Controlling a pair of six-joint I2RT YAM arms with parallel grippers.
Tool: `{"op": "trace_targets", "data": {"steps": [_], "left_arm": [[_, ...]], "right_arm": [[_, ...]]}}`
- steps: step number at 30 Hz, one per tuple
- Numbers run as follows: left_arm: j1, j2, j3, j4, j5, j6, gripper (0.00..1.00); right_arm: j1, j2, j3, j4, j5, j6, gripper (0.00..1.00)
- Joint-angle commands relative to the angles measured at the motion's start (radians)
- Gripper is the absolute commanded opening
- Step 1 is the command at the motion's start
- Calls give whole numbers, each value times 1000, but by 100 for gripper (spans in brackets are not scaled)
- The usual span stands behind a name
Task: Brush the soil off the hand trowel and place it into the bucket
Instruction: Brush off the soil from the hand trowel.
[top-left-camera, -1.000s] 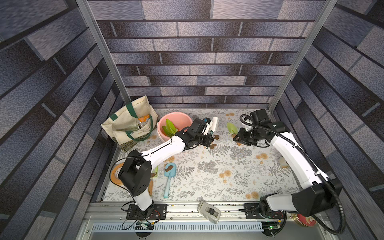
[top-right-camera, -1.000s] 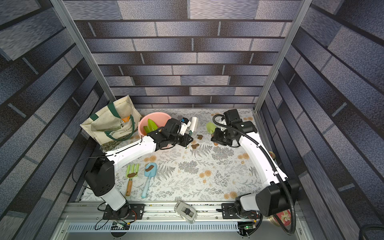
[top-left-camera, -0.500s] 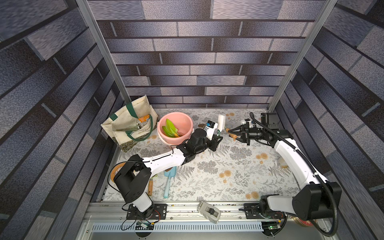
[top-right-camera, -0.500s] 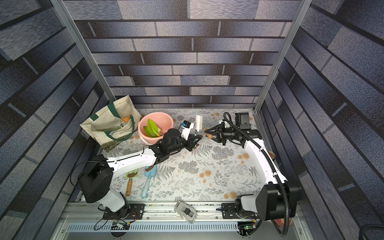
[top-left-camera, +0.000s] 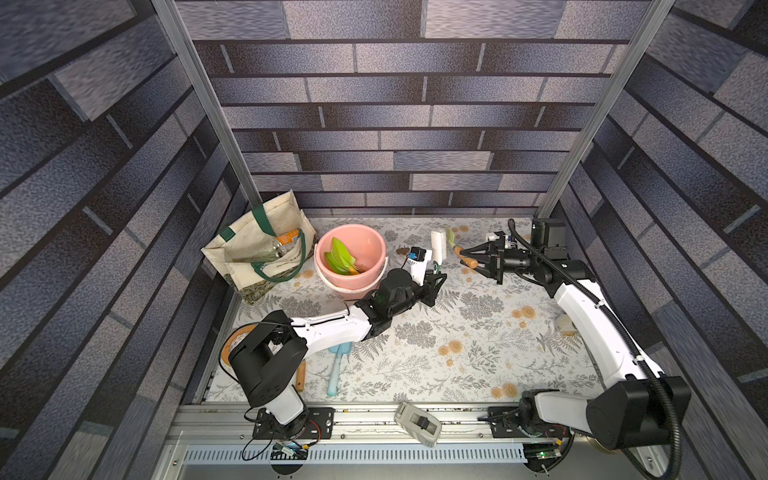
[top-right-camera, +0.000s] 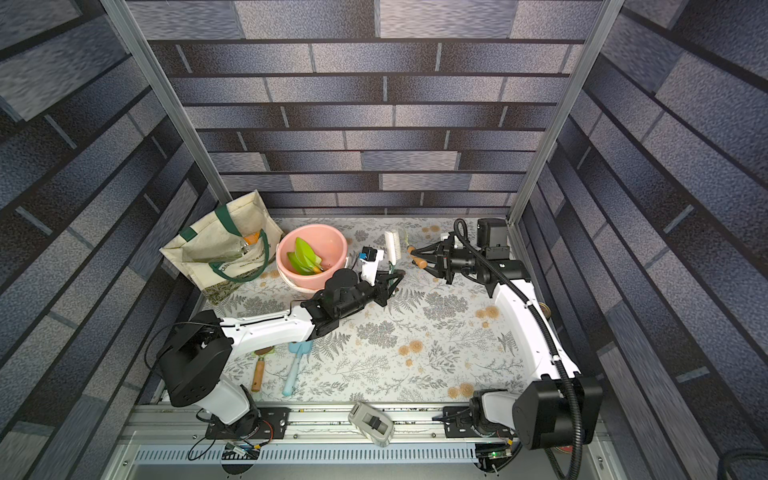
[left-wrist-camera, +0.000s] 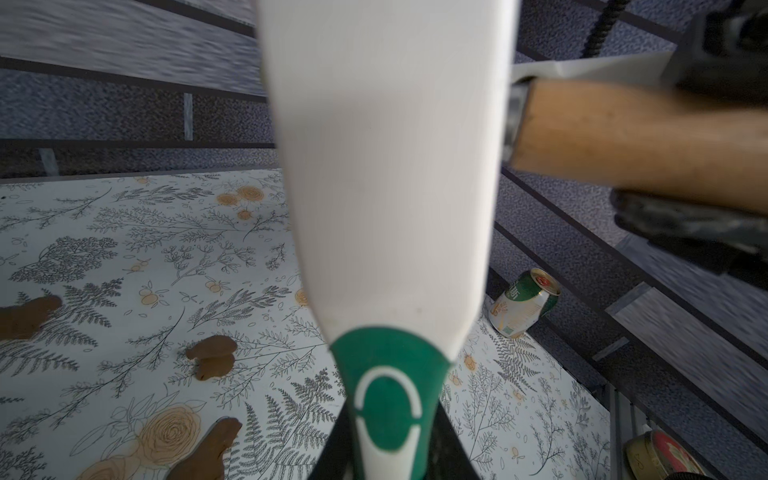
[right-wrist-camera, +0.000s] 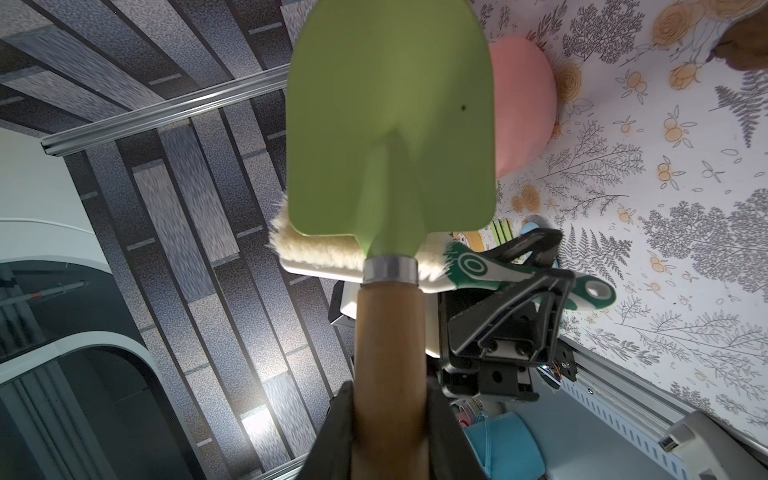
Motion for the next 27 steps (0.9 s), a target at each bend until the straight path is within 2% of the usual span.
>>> {"op": "trace_targets", "data": {"steps": [1,10,20,27], "left_arm": [[-6,-22,21,48,-6,7,0],[-6,93,121,76,37,11,0],[54,251,301,48,193,-14,0],[96,329,384,18,216,-53,0]], "right_arm": [[-5,-15,41,42,-31,28,1],[-5,-45,68,21,-32,40,2],[-4,-91,60,-30,-31,22,2],[-5,-122,52,-61,-16,9,2]]}}
